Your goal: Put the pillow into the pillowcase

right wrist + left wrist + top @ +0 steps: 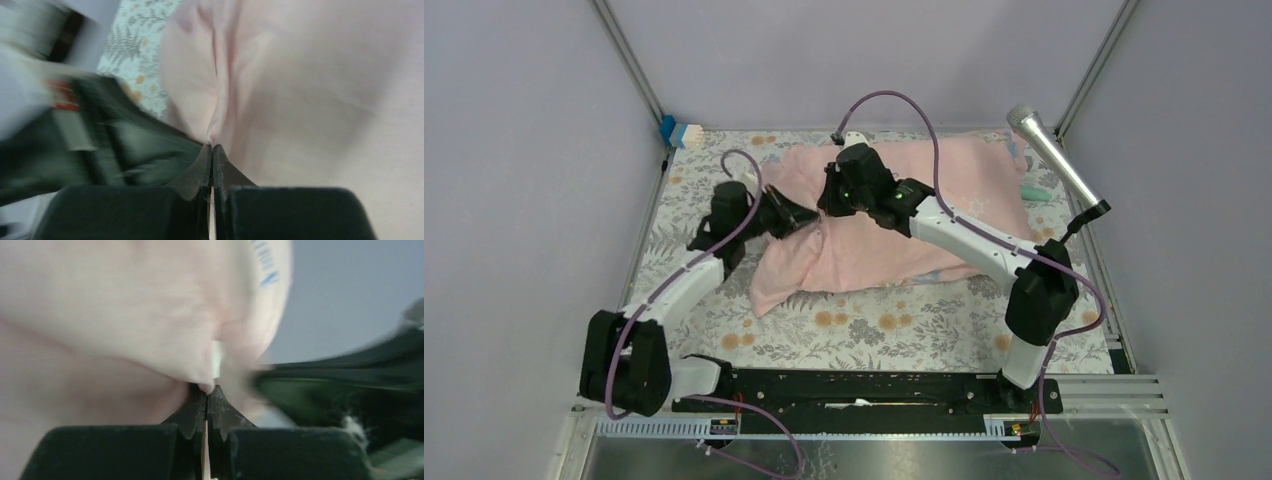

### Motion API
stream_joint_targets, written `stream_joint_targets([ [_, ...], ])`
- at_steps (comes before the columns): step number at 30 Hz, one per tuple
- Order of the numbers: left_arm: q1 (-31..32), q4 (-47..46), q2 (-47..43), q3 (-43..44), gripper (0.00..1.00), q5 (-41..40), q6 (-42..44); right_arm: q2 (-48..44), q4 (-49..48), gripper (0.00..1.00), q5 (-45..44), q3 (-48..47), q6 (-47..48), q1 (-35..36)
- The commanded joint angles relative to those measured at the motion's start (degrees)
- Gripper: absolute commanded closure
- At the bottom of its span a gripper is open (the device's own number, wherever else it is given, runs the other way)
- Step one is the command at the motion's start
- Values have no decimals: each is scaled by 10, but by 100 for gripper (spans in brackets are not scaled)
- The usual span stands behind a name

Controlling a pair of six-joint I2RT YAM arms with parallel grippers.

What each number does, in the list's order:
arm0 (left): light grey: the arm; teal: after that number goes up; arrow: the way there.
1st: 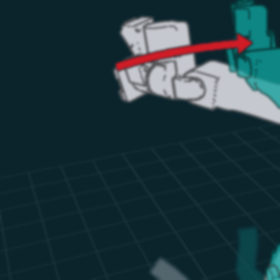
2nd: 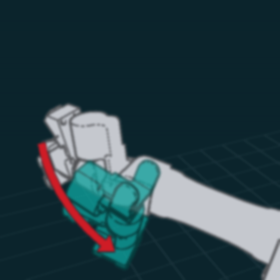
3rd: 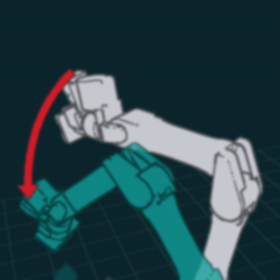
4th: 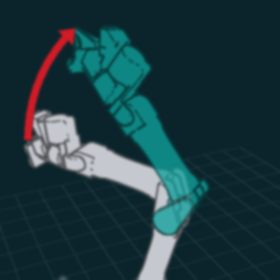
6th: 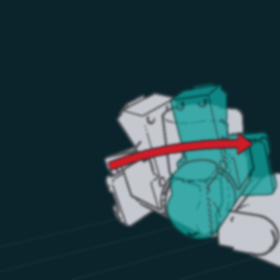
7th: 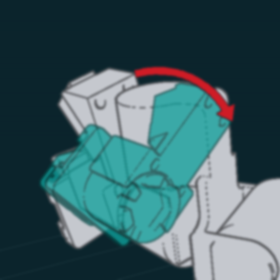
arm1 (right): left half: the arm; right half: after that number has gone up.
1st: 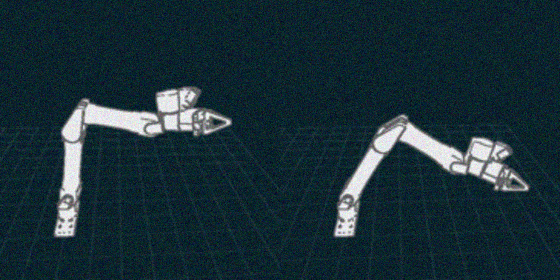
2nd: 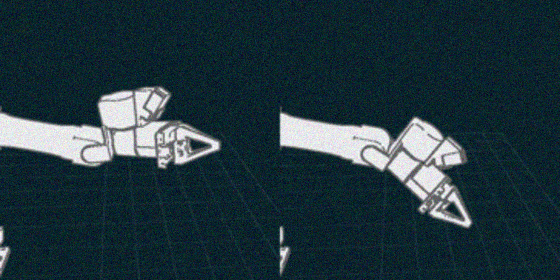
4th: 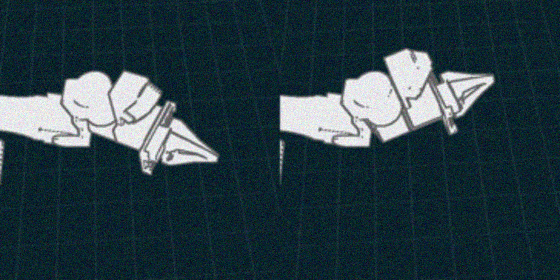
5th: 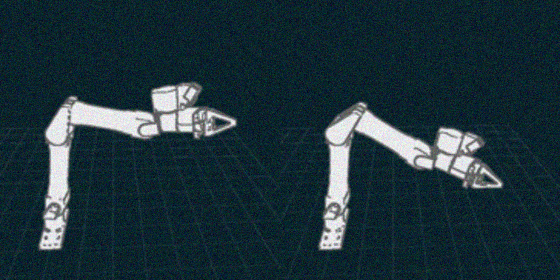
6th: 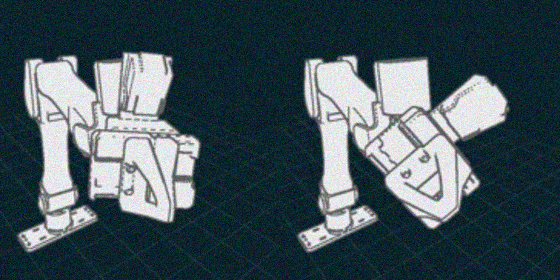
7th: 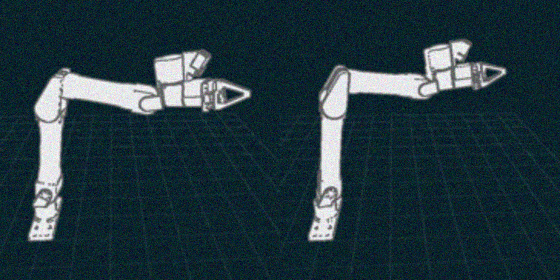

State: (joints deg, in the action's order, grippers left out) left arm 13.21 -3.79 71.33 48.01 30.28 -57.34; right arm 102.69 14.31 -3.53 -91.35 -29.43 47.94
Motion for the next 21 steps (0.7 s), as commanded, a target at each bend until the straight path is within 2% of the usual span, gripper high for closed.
stream_joint_targets([
  [1, 40, -177, 40, -112, 100, 3, -63, -61, -15, 100, 24, -80, -21, 6],
  [5, 65, -168, 75, -153, 100, -44, -47, -65, -9, 100, 33, -114, -14, 23],
  [10, 68, -124, 79, -133, 100, -62, -17, -56, -9, 100, 32, -103, -8, 48],
  [12, 67, -77, 53, -115, 92, -76, 4, -61, -12, 100, 19, -78, -6, 48],
  [17, 68, 67, -51, -76, 66, -100, 59, -88, -39, 100, 4, -30, -5, 41],
  [21, 68, 169, -149, -42, 59, -143, 76, -94, -50, 100, 10, -31, -5, 36],
])
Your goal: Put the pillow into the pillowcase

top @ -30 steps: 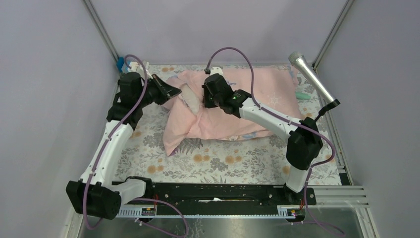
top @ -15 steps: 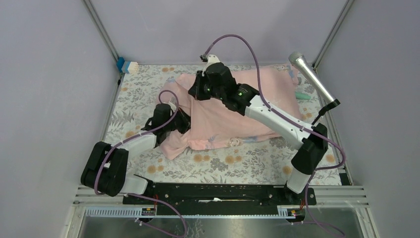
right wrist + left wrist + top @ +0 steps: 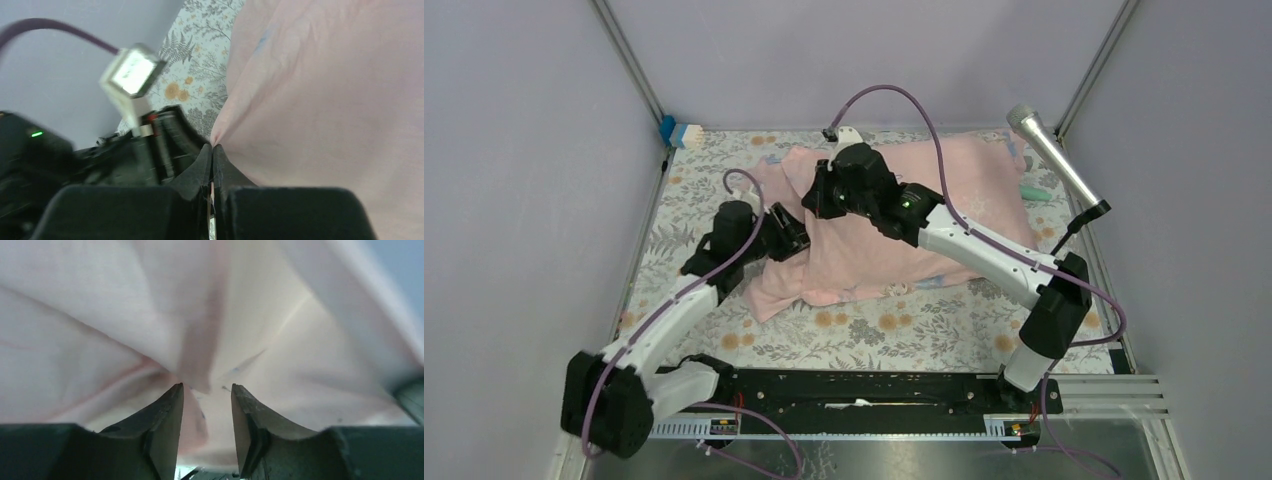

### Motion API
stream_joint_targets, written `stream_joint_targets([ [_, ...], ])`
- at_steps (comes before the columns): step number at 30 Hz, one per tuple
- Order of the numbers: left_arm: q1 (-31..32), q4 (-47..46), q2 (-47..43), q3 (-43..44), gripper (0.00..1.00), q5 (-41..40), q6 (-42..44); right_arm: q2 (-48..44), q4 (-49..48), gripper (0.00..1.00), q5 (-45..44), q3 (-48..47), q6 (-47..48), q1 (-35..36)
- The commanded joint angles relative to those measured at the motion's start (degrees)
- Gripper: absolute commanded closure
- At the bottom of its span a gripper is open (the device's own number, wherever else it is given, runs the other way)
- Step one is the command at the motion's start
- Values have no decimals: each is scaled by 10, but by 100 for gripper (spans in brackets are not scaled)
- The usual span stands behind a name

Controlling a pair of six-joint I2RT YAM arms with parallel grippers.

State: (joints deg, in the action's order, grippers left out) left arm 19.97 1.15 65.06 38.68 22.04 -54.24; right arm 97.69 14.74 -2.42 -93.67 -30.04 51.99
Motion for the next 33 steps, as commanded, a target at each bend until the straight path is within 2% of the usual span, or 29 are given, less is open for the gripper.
stream_joint_targets([
  [1, 0, 142, -103, 62, 59, -75, 49, -45, -58, 100, 0, -7, -2, -5],
  [5, -1, 217, -141, 109, 55, -154, 64, -50, -86, 100, 10, 9, -27, -11],
  [8, -10, 228, -146, 139, 47, -230, 57, -56, -105, 100, 18, 25, -49, -21],
  [10, -33, 223, -121, 163, 45, -250, 49, -61, -117, 100, 21, 36, -61, -27],
  [14, -65, 174, -29, 198, 47, -236, 46, -70, -135, 100, 22, 52, -79, -35],
  [18, -68, 120, 61, 232, 55, -195, 56, -79, -143, 100, 9, 67, -82, -37],
  [21, -67, 86, 103, 245, 57, -160, 59, -76, -142, 100, -4, 67, -75, -37],
  [27, -61, 51, 121, 251, 54, -178, 89, -54, -140, 100, -8, 72, -63, -37],
  [33, -53, 61, 136, 264, 53, -187, 125, -37, -121, 100, -71, 92, -44, -39],
])
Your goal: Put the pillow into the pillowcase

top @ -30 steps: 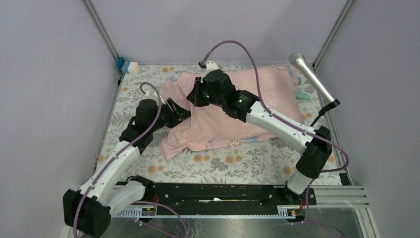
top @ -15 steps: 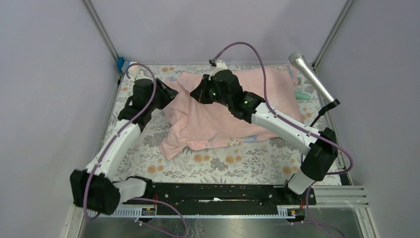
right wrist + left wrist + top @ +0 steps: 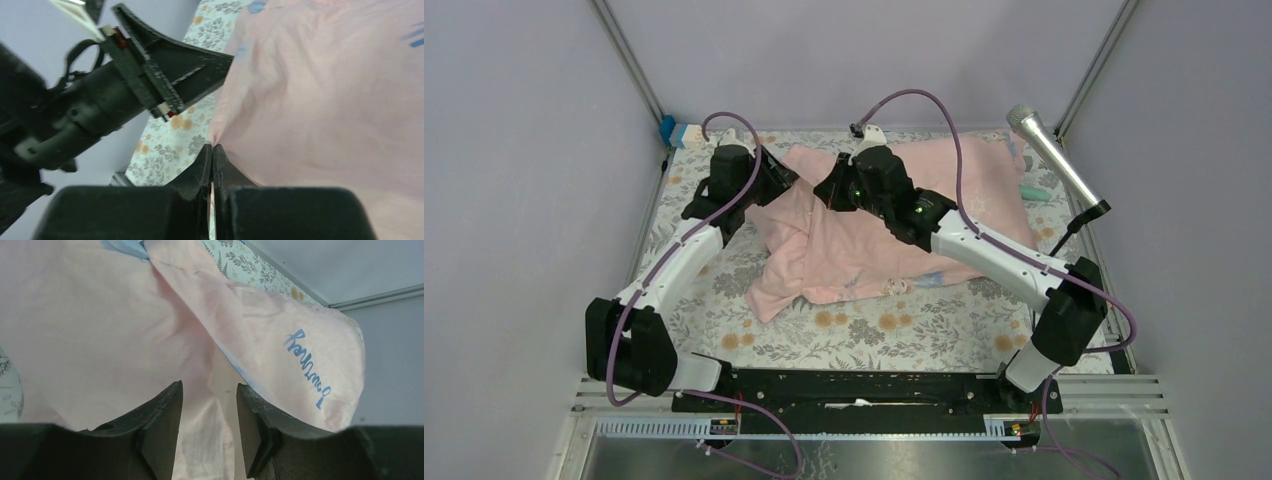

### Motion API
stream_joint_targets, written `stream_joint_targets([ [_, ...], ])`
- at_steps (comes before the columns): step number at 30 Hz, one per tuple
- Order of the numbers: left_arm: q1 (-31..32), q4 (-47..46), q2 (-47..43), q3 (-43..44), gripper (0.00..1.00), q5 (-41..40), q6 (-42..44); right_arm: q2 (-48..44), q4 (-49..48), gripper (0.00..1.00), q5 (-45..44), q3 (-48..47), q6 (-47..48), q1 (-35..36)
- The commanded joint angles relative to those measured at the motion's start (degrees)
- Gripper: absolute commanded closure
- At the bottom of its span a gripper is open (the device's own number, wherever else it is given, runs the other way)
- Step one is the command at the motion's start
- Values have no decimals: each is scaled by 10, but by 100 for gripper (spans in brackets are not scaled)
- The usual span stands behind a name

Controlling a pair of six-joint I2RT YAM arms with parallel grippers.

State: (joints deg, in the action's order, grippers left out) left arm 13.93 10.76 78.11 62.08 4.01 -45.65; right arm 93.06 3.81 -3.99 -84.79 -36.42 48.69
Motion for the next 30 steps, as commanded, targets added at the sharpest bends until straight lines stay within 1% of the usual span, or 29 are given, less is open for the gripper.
stream_joint_targets([
  [1, 10, -34, 11, 32, 52, -9, 48, 13, -8, 100, -64, 4, 25, -7],
  [3, 12, -19, 31, 46, 54, 3, 64, 20, -6, 100, -77, 6, 29, -10],
  [7, 23, -7, 55, 35, 64, 9, 81, 29, -5, 100, -84, 5, 32, -16],
  [10, 24, -7, 39, 10, 78, 3, 78, 32, -5, 100, -87, 5, 33, -18],
  [13, 25, -2, 6, -13, 85, -17, 78, 32, -6, 100, -89, 6, 35, -18],
  [14, 25, 0, -2, -17, 89, -20, 79, 31, -6, 100, -89, 6, 35, -18],
  [18, 25, 10, -10, -12, 100, -9, 82, 27, -10, 100, -77, 0, 37, -18],
  [20, 25, 23, -11, 2, 99, 3, 79, 23, -10, 100, -71, -9, 39, -18],
  [21, 25, 29, -18, 5, 92, 4, 75, 21, -10, 100, -71, -13, 41, -18],
  [22, 25, 33, -27, 6, 89, 3, 73, 19, -9, 100, -71, -18, 44, -18],
  [24, 25, 35, -40, 3, 89, -1, 73, 19, -3, 100, -70, -26, 48, -18],
  [26, 25, 38, -46, 2, 89, -3, 78, 18, -5, 100, -66, -28, 47, -18],
  [30, 25, 41, -42, 2, 100, 5, 84, 9, -15, 100, -50, -29, 42, -17],
])
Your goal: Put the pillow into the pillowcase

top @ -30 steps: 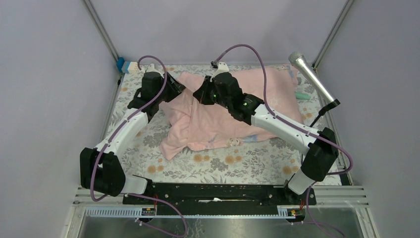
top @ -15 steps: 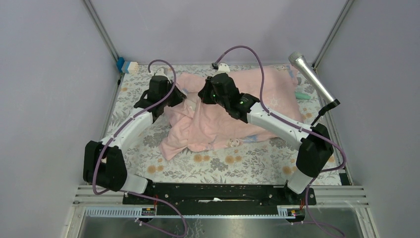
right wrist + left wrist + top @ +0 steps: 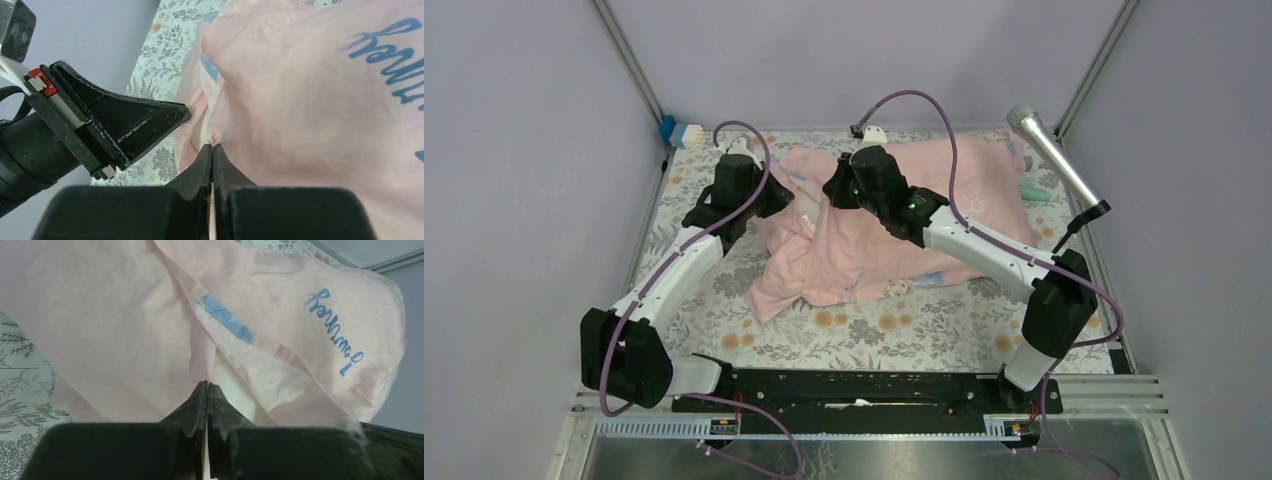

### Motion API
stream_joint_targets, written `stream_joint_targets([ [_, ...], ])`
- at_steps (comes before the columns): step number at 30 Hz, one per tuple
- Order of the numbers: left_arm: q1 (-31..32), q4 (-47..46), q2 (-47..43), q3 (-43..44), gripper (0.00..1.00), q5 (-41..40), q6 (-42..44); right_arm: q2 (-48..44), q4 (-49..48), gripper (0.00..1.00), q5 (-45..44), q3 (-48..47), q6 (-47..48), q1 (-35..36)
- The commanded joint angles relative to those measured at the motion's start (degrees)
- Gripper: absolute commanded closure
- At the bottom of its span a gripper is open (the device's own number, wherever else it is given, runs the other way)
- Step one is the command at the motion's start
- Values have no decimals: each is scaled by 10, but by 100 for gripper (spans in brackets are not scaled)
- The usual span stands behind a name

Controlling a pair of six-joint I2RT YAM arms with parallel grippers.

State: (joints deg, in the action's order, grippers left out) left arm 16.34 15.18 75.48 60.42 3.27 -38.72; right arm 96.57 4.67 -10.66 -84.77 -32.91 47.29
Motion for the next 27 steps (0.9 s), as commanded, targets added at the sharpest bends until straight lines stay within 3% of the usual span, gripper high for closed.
stream_joint_targets([
  [1, 1, -4, -17, 16, 100, 16, 15, -28, -24, 100, 20, -31, 7, -3],
  [5, 1, -20, -29, 8, 89, 23, 12, -35, -23, 100, 30, -40, 9, 1],
  [9, 1, -10, -17, 22, 71, 28, 20, -39, -21, 100, 31, -47, 12, 7],
  [15, 1, -24, 9, 25, 65, 43, 20, -42, -15, 100, 30, -57, 16, 14],
  [18, 1, -47, 24, 30, 74, 70, 12, -38, -11, 100, 32, -63, 15, 20],
  [21, 0, -61, 30, 50, 99, 117, -11, -34, -8, 100, 32, -68, 17, 33],
  [27, 5, -148, 1, 53, 100, 202, -148, -41, -19, 100, 27, -68, 14, 47],
])
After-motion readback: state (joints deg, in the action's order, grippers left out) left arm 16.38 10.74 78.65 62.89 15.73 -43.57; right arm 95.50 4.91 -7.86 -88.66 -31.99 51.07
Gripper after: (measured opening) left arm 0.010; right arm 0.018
